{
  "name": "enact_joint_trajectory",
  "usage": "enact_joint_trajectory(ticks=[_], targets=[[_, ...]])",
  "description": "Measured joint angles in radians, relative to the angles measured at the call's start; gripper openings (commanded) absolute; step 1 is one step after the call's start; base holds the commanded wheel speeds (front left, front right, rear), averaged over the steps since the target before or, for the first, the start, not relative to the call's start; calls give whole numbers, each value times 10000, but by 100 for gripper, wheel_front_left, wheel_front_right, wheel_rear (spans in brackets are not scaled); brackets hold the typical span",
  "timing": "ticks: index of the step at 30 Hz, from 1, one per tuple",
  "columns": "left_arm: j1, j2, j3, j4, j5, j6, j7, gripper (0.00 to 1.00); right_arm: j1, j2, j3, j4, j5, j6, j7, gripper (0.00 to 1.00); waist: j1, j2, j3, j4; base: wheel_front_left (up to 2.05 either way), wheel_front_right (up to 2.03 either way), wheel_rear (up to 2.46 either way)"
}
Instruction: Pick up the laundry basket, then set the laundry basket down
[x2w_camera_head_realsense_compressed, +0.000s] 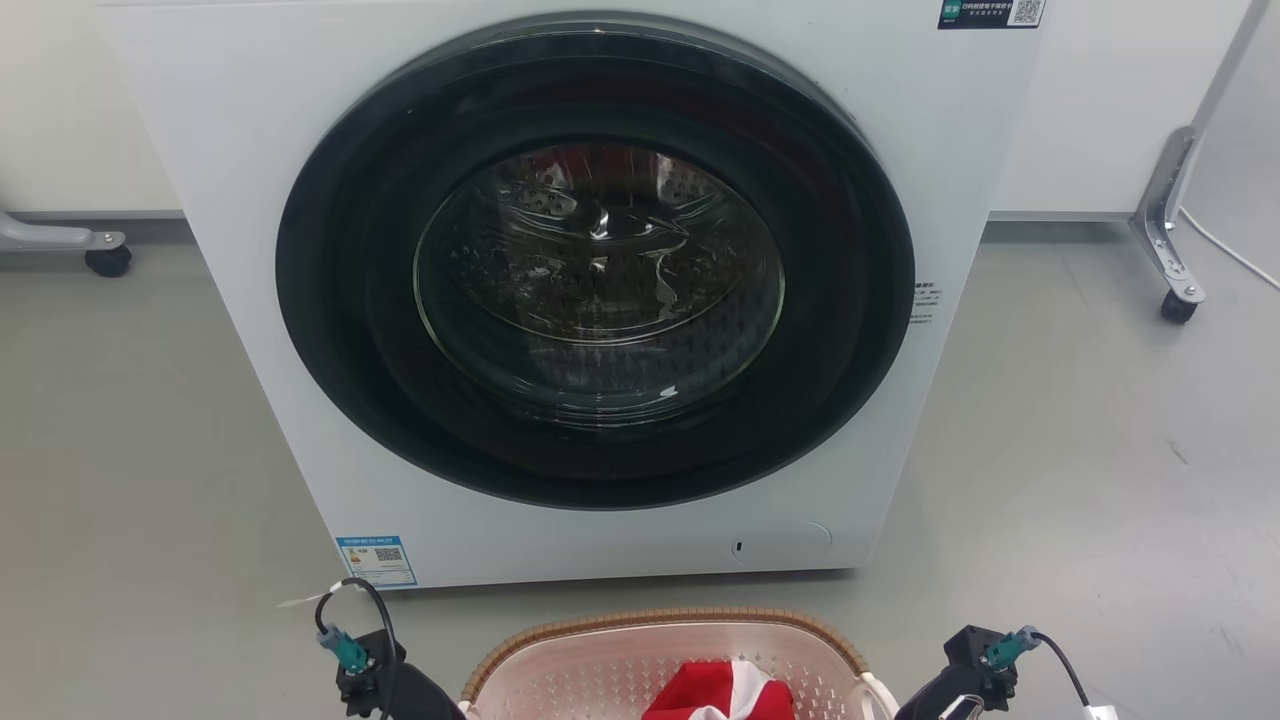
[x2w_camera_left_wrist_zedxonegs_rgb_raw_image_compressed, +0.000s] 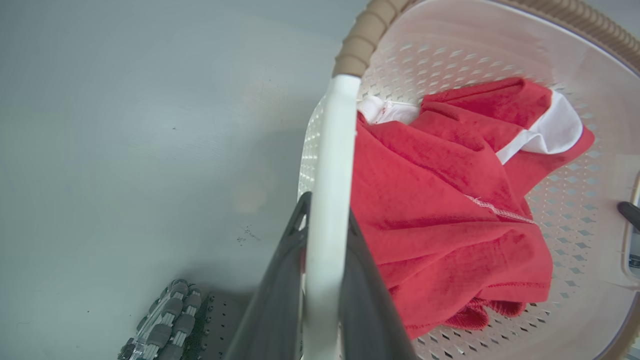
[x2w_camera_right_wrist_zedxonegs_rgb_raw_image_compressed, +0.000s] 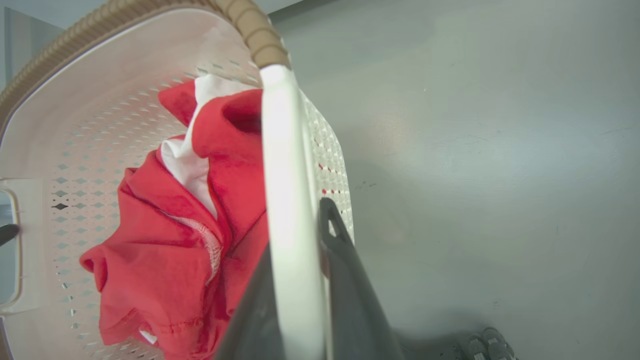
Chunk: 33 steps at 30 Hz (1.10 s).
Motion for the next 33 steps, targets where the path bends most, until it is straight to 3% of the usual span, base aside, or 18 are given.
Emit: enact_joint_trajectory(ticks=[33], targets=[[-2, 13, 27, -15, -23, 105, -393, 0, -32, -12, 238, -23, 307, -4, -374, 0, 0, 0, 370, -40, 0, 0, 0]])
